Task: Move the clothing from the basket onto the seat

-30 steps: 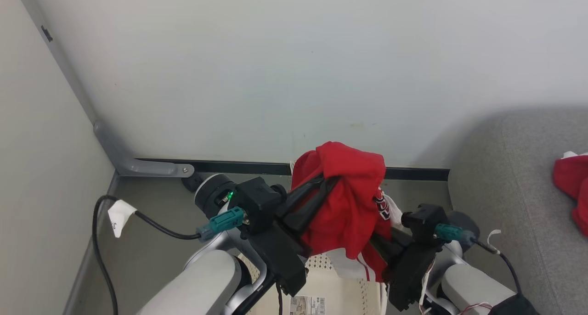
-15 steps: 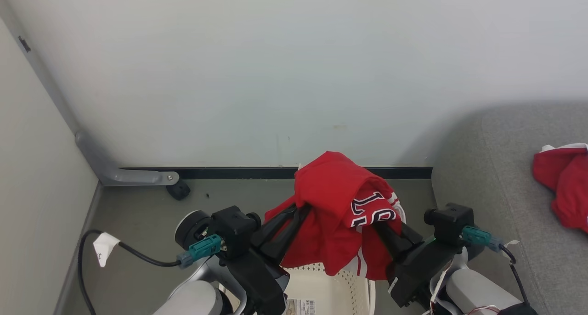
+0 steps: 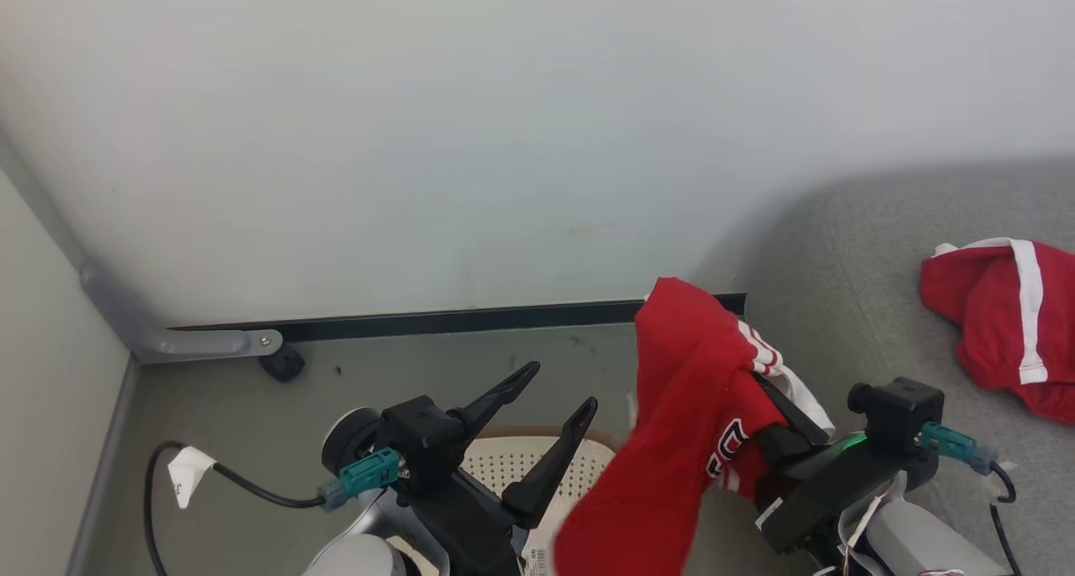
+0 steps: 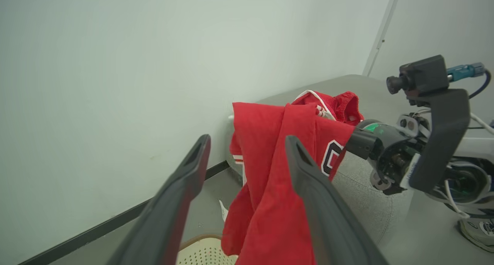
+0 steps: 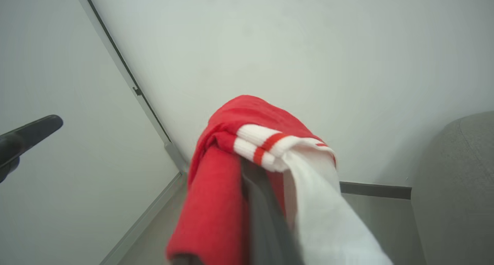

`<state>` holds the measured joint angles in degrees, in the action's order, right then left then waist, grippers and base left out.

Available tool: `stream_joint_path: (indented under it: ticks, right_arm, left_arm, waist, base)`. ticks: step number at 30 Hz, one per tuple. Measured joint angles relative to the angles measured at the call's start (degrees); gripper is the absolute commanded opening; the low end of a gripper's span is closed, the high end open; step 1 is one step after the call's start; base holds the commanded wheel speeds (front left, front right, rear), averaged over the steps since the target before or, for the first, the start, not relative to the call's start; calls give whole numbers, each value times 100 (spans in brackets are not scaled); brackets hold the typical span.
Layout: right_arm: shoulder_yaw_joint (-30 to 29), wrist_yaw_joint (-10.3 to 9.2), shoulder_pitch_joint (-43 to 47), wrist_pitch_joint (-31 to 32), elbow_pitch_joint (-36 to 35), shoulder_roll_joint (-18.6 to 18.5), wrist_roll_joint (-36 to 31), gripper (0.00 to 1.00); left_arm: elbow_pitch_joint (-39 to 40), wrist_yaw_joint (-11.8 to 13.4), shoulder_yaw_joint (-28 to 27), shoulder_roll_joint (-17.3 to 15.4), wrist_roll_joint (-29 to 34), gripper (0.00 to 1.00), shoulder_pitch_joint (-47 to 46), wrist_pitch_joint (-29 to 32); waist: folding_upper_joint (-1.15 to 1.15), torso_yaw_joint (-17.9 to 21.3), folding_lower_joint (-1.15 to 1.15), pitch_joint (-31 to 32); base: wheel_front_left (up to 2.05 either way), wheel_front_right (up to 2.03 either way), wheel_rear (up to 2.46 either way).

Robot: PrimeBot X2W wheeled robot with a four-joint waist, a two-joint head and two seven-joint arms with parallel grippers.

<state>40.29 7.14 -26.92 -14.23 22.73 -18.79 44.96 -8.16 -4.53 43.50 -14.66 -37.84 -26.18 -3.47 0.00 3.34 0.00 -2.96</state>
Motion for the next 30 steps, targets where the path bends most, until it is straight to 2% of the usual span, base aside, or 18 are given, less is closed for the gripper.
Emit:
stream_joint_path:
  ticks: [14,30]
  right_arm:
    - [-791,-9,478,-4,-704,-109,200,0]
    - [-1468,-93,971,-5,-1562,-198,89,0]
  left_arm:
    - [299,9,-34,-152,0,100,86,-41]
    - [649,0,-14,-323,90,100,47,-57]
  waist:
    - [0,645,0,-53]
    - [0,1651,0,-338]
  base:
    - [0,0,0]
    - [0,0,0]
